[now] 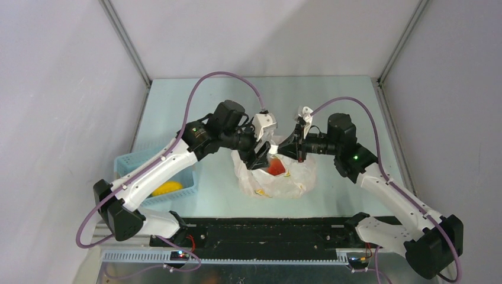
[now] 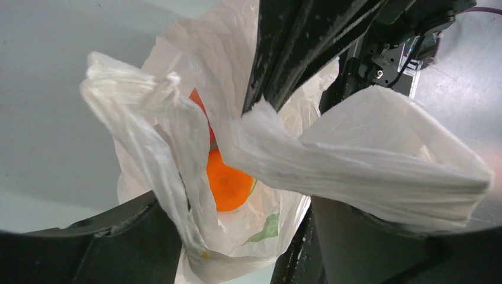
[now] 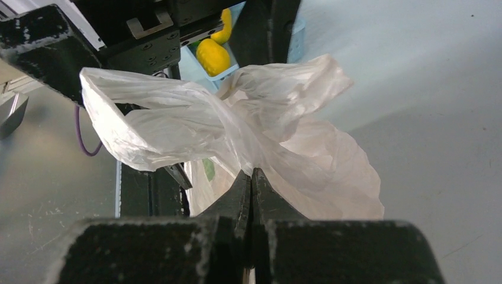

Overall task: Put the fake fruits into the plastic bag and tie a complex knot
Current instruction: Tie the plastic bag at the center of the board.

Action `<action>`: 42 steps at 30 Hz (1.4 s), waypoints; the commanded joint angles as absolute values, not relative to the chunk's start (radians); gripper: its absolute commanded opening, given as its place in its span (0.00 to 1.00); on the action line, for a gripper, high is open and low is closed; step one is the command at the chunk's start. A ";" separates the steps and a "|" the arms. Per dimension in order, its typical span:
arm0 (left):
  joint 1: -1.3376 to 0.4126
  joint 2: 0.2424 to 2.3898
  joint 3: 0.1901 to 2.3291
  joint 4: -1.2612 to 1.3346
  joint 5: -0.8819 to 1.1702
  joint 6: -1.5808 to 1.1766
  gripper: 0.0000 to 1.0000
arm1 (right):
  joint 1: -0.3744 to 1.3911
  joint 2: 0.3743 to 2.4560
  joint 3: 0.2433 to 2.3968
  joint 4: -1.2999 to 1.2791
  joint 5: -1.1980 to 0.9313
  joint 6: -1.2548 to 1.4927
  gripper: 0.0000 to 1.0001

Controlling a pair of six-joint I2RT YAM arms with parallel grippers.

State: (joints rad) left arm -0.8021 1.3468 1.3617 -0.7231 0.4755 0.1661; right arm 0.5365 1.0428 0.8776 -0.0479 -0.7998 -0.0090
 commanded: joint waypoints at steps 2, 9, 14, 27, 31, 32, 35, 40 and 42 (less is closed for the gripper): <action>-0.808 1.330 1.380 -0.698 0.507 0.159 0.82 | 0.590 1.061 0.945 -0.072 -0.767 -0.066 0.00; -0.808 1.303 1.332 -0.588 0.490 0.111 0.65 | 0.602 1.072 0.949 -0.085 -0.770 -0.076 0.00; -0.808 1.290 1.292 -0.541 0.509 0.102 0.25 | 0.601 1.062 0.949 -0.106 -0.754 -0.082 0.00; -0.808 1.249 1.211 -0.501 0.602 0.146 0.00 | 0.439 0.993 0.919 -0.063 -0.941 0.069 0.60; -0.808 1.235 1.190 -0.481 0.627 0.153 0.00 | 0.431 1.000 0.920 0.130 -0.905 0.302 0.65; -0.808 1.230 1.186 -0.474 0.626 0.154 0.00 | 0.433 1.004 0.920 0.154 -0.861 0.344 0.66; -0.808 1.222 1.174 -0.459 0.630 0.156 0.00 | 0.457 1.020 0.920 0.216 -0.758 0.502 0.66; -0.810 1.223 1.173 -0.455 0.639 0.156 0.00 | 0.507 1.052 0.919 0.253 -0.686 0.598 0.66; -0.810 1.219 1.169 -0.452 0.641 0.156 0.00 | 0.523 1.069 0.919 0.259 -0.676 0.614 0.66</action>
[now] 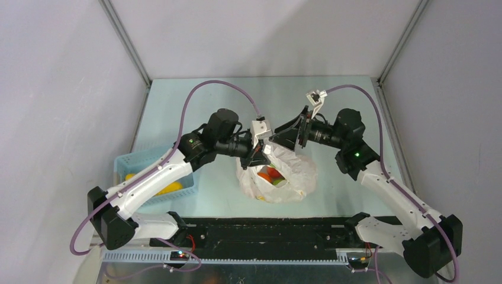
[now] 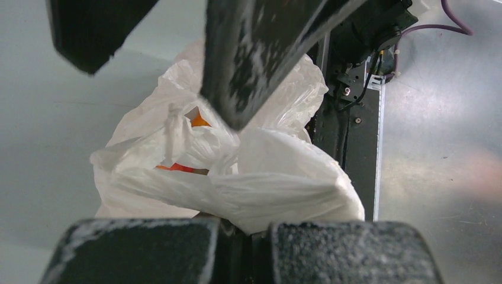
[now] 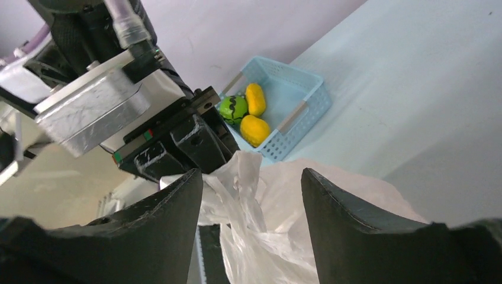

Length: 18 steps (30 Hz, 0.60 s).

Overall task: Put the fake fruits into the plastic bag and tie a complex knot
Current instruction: Tie the plastic bag at the center of the board.

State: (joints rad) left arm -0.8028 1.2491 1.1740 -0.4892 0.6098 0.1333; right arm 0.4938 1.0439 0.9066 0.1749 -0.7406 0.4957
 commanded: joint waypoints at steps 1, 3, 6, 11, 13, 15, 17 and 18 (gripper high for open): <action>-0.809 1.216 1.167 -0.449 0.640 0.156 0.00 | 0.530 1.077 0.919 0.263 -0.678 0.619 0.66; -0.810 1.214 1.164 -0.445 0.636 0.155 0.00 | 0.543 1.091 0.920 0.284 -0.695 0.636 0.65; -0.810 1.213 1.159 -0.445 0.632 0.153 0.00 | 0.562 1.106 0.919 0.316 -0.714 0.660 0.63; -0.810 1.195 1.139 -0.411 0.611 0.133 0.00 | 0.572 1.124 0.919 0.279 -0.717 0.668 0.52; -0.809 1.190 1.129 -0.395 0.601 0.120 0.00 | 0.574 1.125 0.919 0.254 -0.722 0.660 0.48; -0.810 1.188 1.118 -0.380 0.596 0.104 0.00 | 0.579 1.121 0.918 0.241 -0.727 0.653 0.45; -0.810 1.186 1.108 -0.363 0.595 0.088 0.00 | 0.579 1.119 0.918 0.228 -0.732 0.647 0.45; -0.810 1.182 1.104 -0.349 0.593 0.078 0.00 | 0.579 1.118 0.918 0.220 -0.737 0.646 0.45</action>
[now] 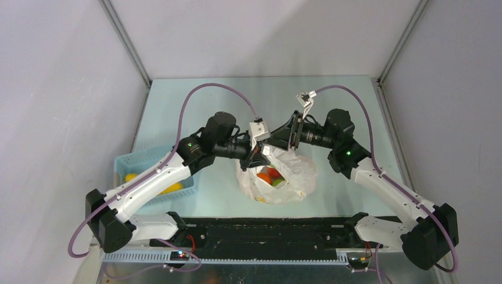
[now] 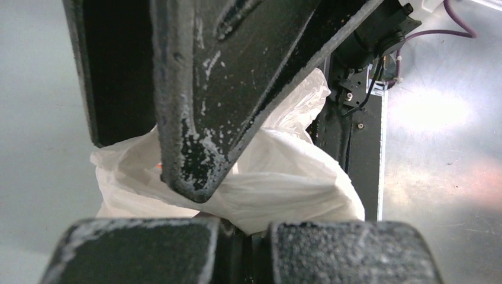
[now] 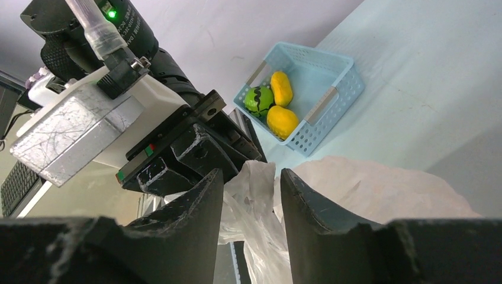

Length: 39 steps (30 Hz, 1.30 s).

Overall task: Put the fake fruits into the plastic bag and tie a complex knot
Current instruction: Tie the plastic bag at the center of the board.

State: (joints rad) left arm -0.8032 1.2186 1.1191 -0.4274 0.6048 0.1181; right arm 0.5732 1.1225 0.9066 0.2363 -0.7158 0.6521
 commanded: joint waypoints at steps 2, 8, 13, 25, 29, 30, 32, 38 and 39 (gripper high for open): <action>-0.809 1.174 1.093 -0.335 0.589 0.071 0.00 | 0.580 1.118 0.919 0.210 -0.750 0.643 0.46; -0.810 1.169 1.088 -0.326 0.582 0.066 0.00 | 0.591 1.123 0.919 0.191 -0.774 0.636 0.44; -0.810 1.164 1.082 -0.319 0.565 0.049 0.04 | 0.597 1.119 0.919 0.161 -0.745 0.614 0.15; -0.810 1.061 1.138 -0.454 0.344 -0.045 0.99 | 0.599 1.107 0.914 0.161 -0.633 0.591 0.00; -0.810 1.062 1.230 -0.527 0.304 -0.113 0.99 | 0.604 1.101 0.914 0.149 -0.608 0.574 0.00; -0.810 1.067 1.252 -0.530 0.303 -0.140 0.99 | 0.607 1.100 0.915 0.145 -0.605 0.568 0.00; -0.810 1.078 1.279 -0.529 0.304 -0.181 1.00 | 0.609 1.098 0.916 0.140 -0.596 0.561 0.00; -0.810 1.134 1.349 -0.557 0.282 -0.227 0.99 | 0.618 1.087 0.916 0.117 -0.567 0.538 0.00; -0.810 1.141 1.354 -0.559 0.280 -0.229 0.99 | 0.619 1.084 0.915 0.111 -0.562 0.532 0.00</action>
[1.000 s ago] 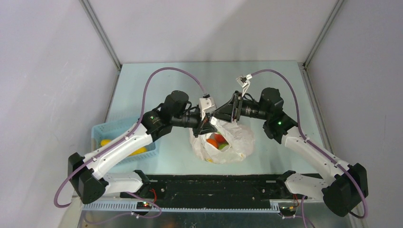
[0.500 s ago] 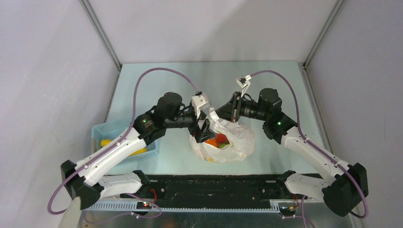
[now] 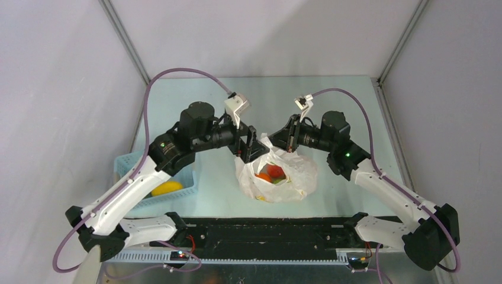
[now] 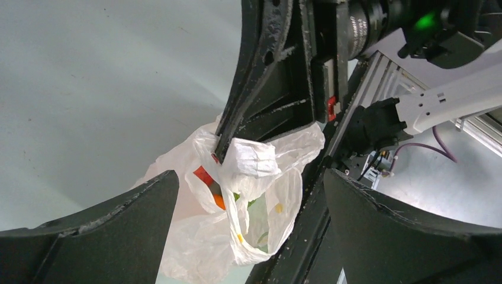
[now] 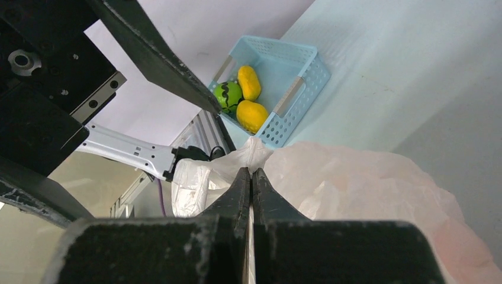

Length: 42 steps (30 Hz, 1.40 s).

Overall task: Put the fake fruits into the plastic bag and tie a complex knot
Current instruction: Tie the plastic bag at the center of the board.

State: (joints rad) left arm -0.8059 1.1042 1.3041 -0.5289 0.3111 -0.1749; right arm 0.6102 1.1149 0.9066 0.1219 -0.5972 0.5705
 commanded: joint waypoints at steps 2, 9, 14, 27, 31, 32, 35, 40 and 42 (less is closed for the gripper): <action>-0.811 1.160 1.364 -0.565 0.271 -0.231 0.99 | 0.620 1.081 0.915 0.106 -0.553 0.526 0.00; -0.811 1.191 1.350 -0.532 0.288 -0.232 0.64 | 0.624 1.067 0.916 0.084 -0.523 0.503 0.00; -0.811 1.177 1.323 -0.515 0.277 -0.233 0.36 | 0.624 1.062 0.926 0.057 -0.502 0.485 0.00; -0.812 1.107 1.236 -0.489 0.221 -0.238 0.00 | 0.607 1.025 0.931 0.035 -0.429 0.485 0.00; -0.810 1.099 1.219 -0.478 0.225 -0.255 0.00 | 0.601 1.010 0.930 0.037 -0.402 0.488 0.00; -0.810 1.098 1.217 -0.477 0.227 -0.257 0.00 | 0.599 1.007 0.930 0.037 -0.390 0.489 0.00; -0.809 1.086 1.201 -0.467 0.224 -0.266 0.00 | 0.593 0.997 0.922 0.039 -0.371 0.492 0.00; -0.799 1.090 1.171 -0.455 0.177 -0.275 0.00 | 0.621 0.937 0.888 0.099 -0.368 0.446 0.00; -0.795 1.100 1.162 -0.438 0.182 -0.290 0.00 | 0.658 0.914 0.887 0.101 -0.363 0.392 0.00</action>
